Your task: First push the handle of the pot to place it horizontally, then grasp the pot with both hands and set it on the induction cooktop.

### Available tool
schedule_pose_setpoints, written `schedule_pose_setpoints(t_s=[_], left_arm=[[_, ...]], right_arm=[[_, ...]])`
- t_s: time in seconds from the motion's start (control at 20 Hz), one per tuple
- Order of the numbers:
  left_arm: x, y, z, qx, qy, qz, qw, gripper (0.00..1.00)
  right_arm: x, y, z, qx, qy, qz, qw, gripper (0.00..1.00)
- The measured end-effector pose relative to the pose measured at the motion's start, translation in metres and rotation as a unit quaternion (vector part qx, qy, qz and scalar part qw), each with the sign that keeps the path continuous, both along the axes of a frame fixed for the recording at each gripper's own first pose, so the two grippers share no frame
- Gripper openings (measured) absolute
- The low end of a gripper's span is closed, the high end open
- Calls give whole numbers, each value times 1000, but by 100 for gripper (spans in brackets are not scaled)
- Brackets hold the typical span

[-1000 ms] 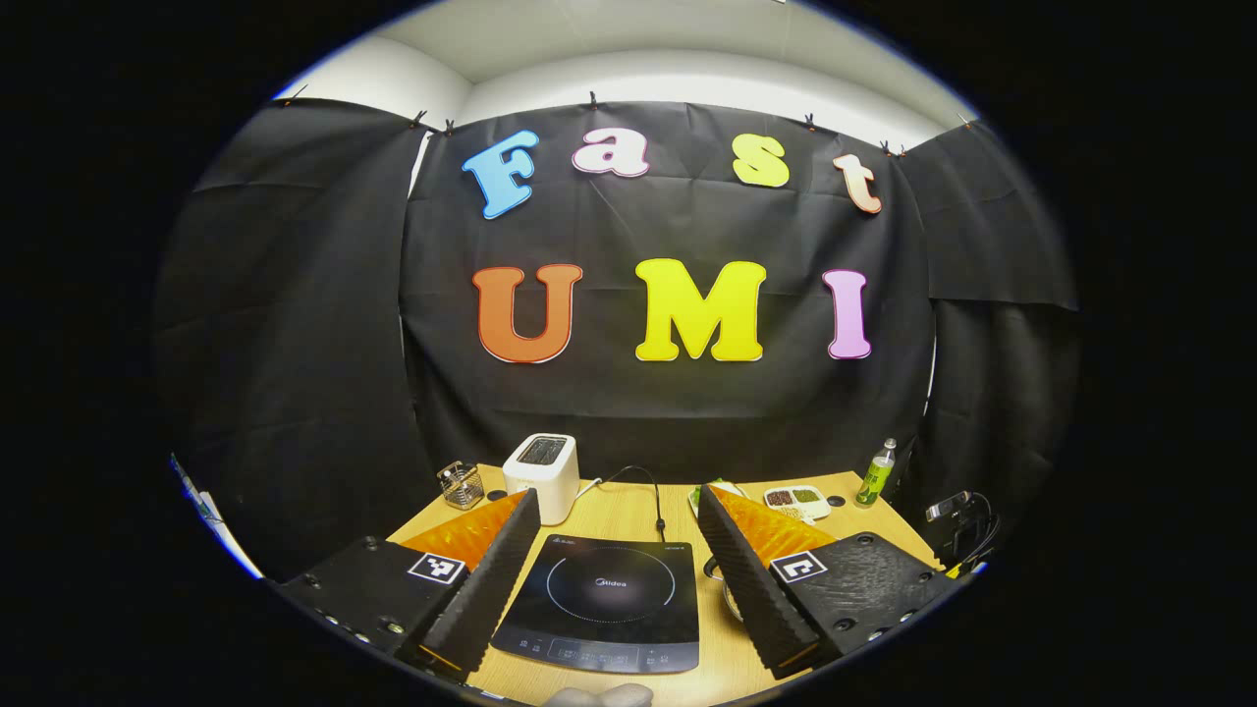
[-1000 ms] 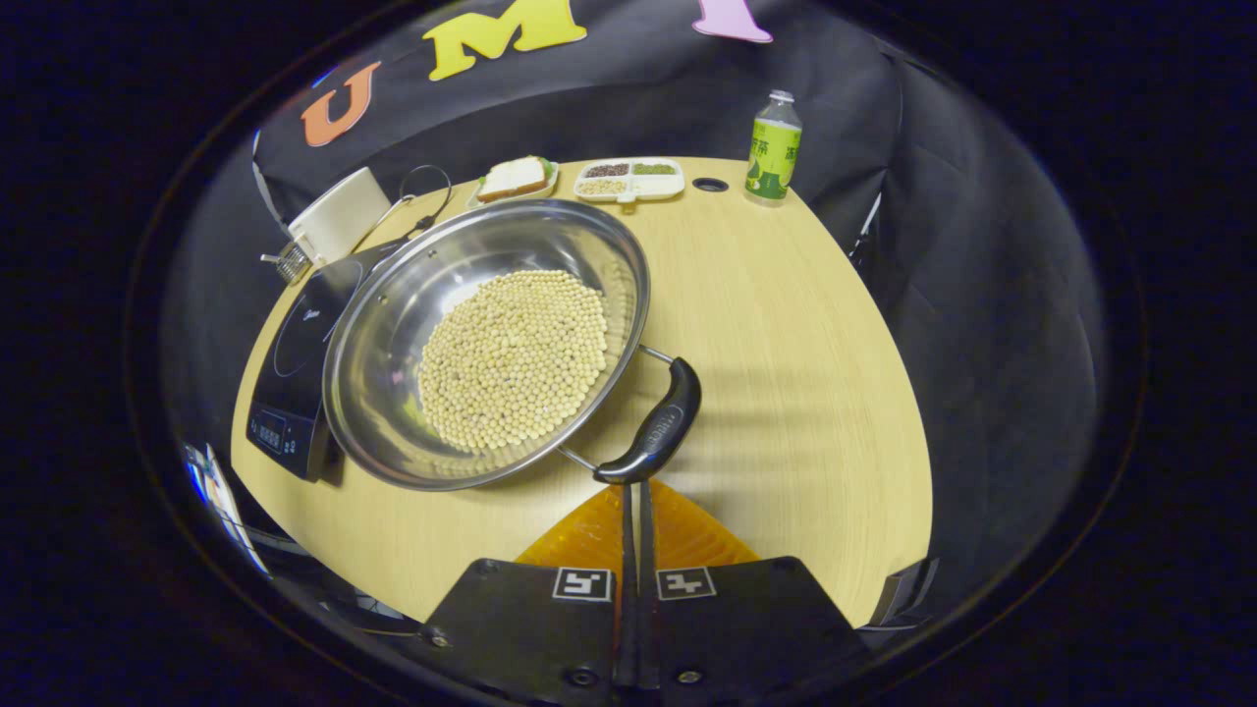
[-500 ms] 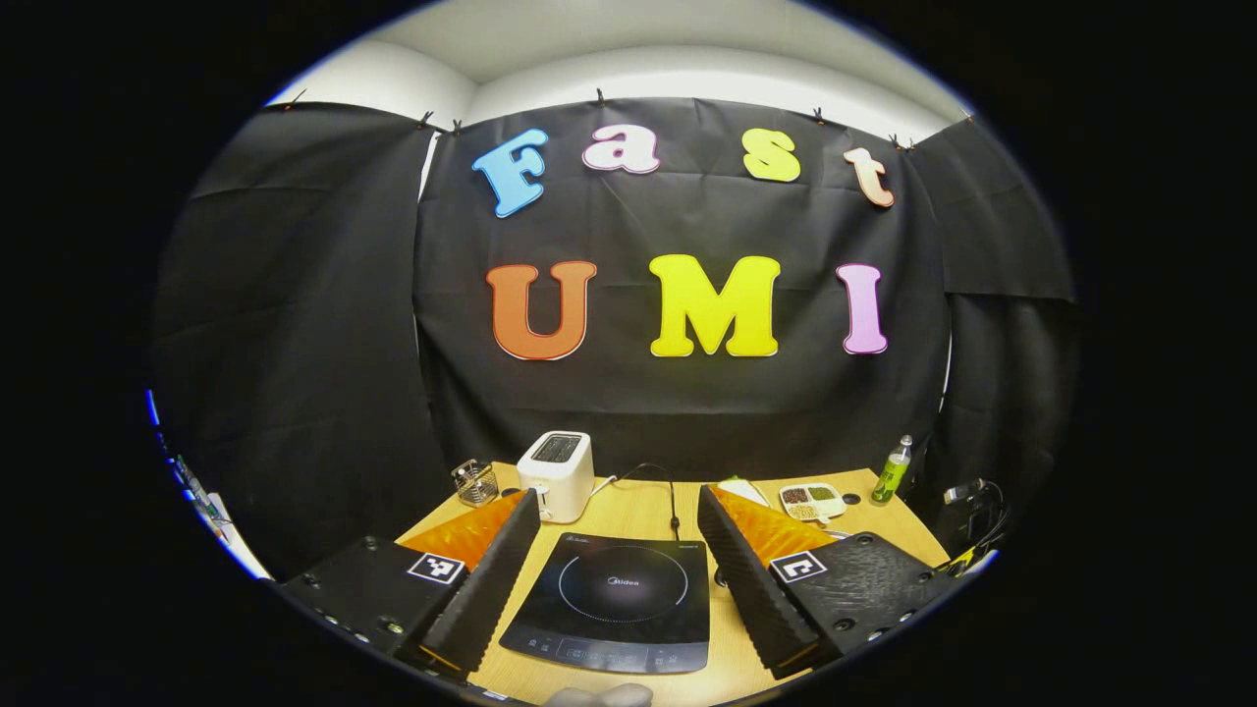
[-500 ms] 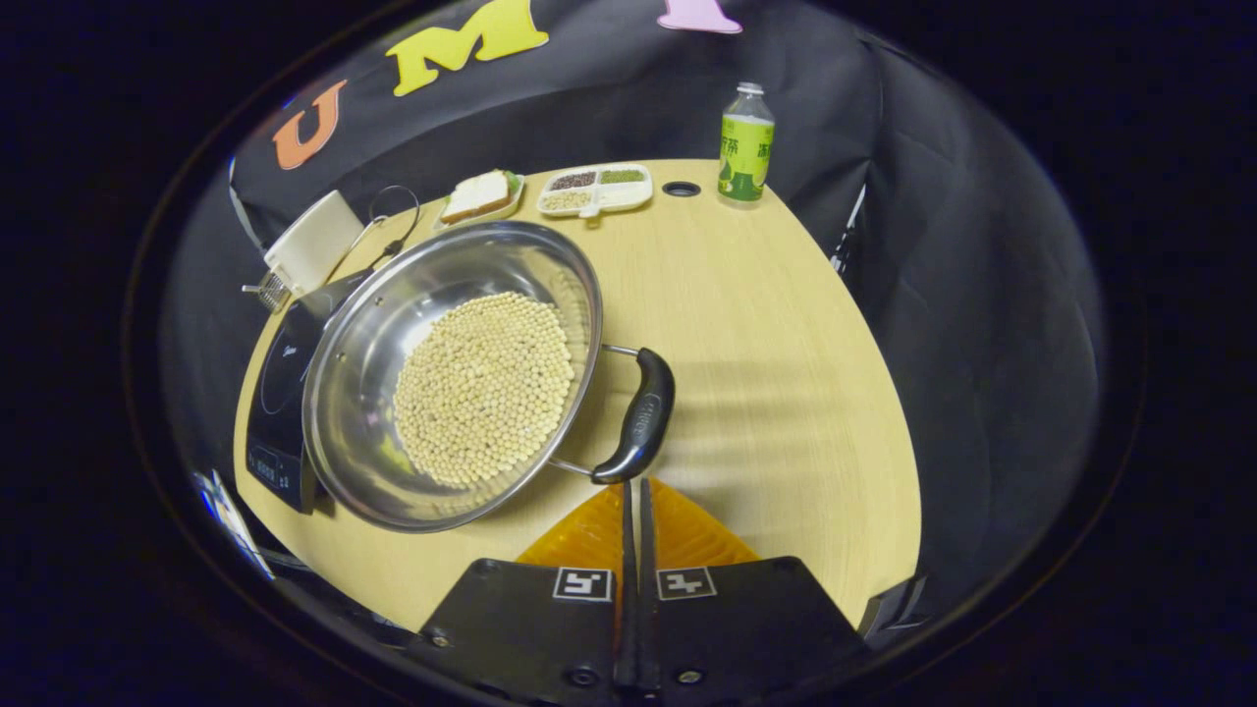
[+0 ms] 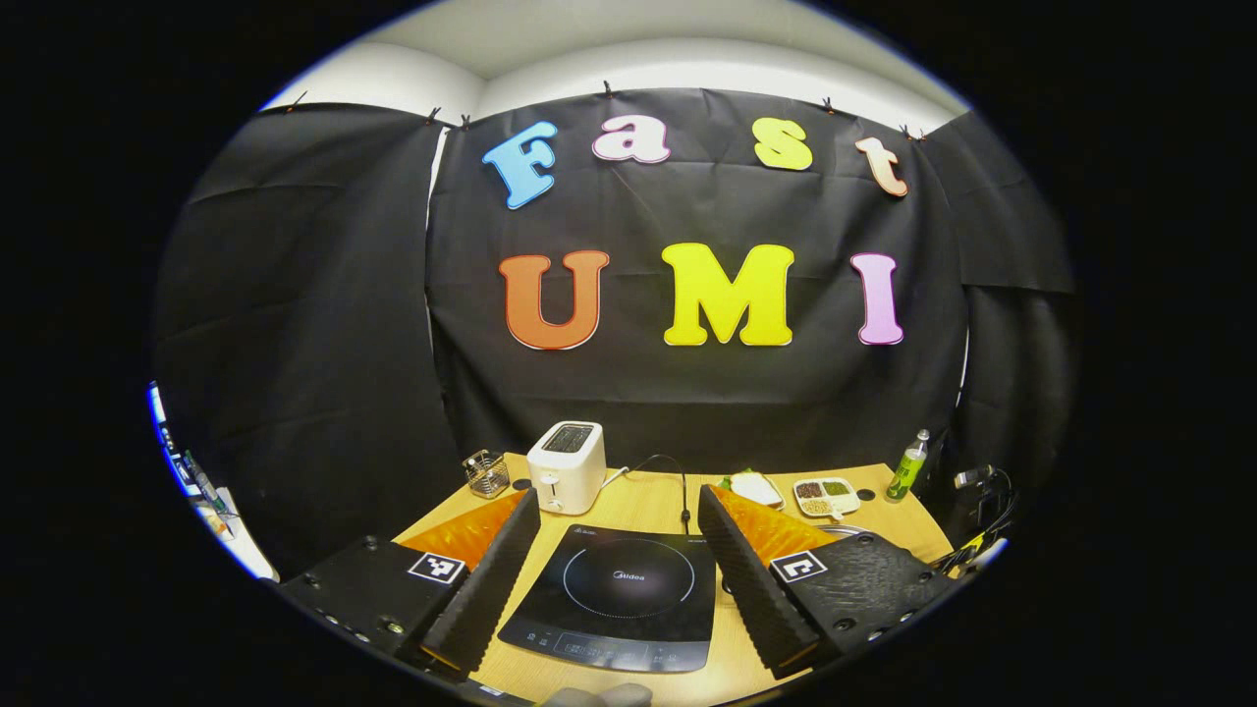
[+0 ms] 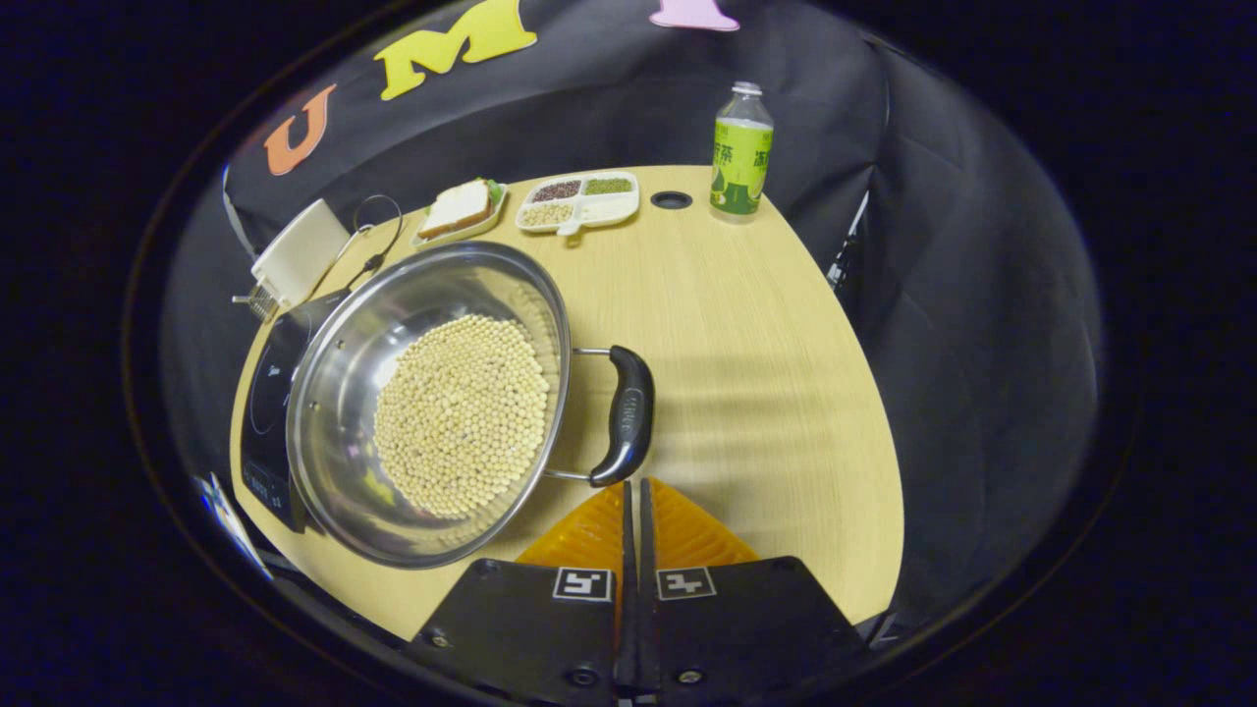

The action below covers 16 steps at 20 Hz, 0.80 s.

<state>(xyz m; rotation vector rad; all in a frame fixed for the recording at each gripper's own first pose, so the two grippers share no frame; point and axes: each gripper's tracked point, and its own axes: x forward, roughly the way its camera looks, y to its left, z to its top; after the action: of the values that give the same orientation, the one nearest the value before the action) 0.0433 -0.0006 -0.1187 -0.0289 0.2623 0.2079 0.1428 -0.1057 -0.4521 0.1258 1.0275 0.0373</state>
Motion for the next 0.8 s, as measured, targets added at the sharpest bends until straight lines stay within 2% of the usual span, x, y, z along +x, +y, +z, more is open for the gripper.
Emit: schedule_pose_setpoints(t_s=[0.1, 0.15, 0.4, 0.55, 0.6, 0.65, 0.75, 0.8], left_arm=[[2, -2, -4, 0, 3, 3, 1000, 97], [3, -5, -6, -2, 5, 1, 1000, 97], [7, -17, -12, -11, 9, 1, 1000, 97], [10, -20, -19, -7, 13, 1, 1000, 97], [12, -22, -21, -5, 14, 0, 1000, 97], [14, -22, -24, -4, 15, -1, 1000, 97], [18, -26, -34, -7, 20, -5, 1000, 97], [21, -29, -40, -9, 24, -6, 1000, 97]], right_arm=[[7, -4, 1, -2, 0, 5, 1000, 4], [10, -5, 1, -3, -1, 8, 1000, 0], [20, -9, -4, 0, -2, 14, 1000, 4], [18, -11, -2, -1, -4, 17, 1000, 0], [18, -13, 0, -4, -9, 14, 1000, 4], [19, -16, 6, -10, -20, 15, 1000, 0], [20, -23, 13, -20, -39, 15, 999, 4], [18, -27, 17, -24, -48, 15, 998, 1]])
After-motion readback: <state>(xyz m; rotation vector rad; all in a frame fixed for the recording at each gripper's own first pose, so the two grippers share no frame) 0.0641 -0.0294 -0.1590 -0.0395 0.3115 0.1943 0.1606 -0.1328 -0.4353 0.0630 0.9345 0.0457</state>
